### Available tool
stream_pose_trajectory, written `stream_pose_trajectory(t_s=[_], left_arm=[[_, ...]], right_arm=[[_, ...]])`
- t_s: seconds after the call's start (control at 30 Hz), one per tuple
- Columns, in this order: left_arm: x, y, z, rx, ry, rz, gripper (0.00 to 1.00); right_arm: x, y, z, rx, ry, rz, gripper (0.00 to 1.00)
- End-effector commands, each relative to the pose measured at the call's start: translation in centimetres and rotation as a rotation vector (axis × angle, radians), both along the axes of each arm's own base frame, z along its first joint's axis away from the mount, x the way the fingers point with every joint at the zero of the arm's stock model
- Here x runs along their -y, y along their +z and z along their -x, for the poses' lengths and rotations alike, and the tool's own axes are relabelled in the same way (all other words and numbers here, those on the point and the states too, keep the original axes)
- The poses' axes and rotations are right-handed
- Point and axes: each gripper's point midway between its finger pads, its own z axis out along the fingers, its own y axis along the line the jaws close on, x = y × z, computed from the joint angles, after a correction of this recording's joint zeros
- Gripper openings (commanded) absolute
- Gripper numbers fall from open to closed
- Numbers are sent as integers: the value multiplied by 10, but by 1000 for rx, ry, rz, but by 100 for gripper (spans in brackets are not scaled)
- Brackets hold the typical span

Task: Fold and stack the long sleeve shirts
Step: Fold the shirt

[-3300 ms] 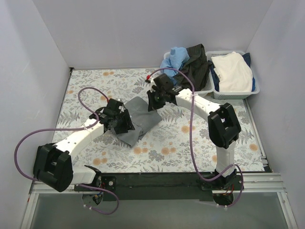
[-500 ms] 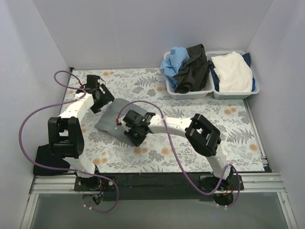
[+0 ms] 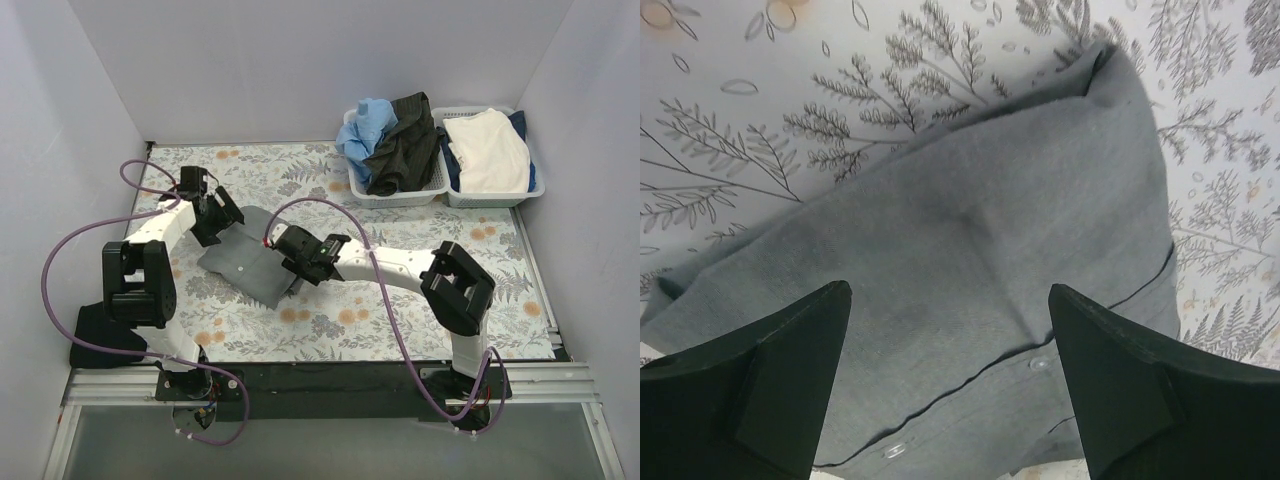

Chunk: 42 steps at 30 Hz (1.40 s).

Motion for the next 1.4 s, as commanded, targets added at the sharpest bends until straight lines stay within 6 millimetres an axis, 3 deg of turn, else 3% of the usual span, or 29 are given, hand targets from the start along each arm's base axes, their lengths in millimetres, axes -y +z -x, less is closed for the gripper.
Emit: stream_pose_trajectory(t_s=[0.0, 0.17, 0.33, 0.37, 0.57, 0.73, 0.9, 1.07, 1.37], left_arm=[[13, 0, 3, 5, -48, 43, 80], [16, -19, -2, -41, -59, 36, 80], [17, -31, -18, -44, -94, 4, 79], [15, -34, -22, -40, -99, -6, 80], [16, -39, -39, 8, -177, -44, 79], [33, -41, -55, 35, -267, -14, 78], [55, -36, -75, 74, -349, -3, 77], [67, -38, -74, 69, -387, -3, 77], [72, -39, -50, 53, -409, -3, 77]], right_arm=[[10, 11, -14, 152, 47, 72, 66], [21, -2, -15, 254, 123, 115, 88], [16, 3, -20, 349, 176, 100, 93], [6, 10, -25, 396, 200, 80, 93], [-37, 6, -21, 469, 304, 38, 95], [-84, 5, 4, 486, 419, 2, 96], [-105, -4, 26, 509, 475, 5, 96], [-112, -12, 28, 522, 496, 26, 97], [-121, -18, 0, 569, 458, 69, 99]])
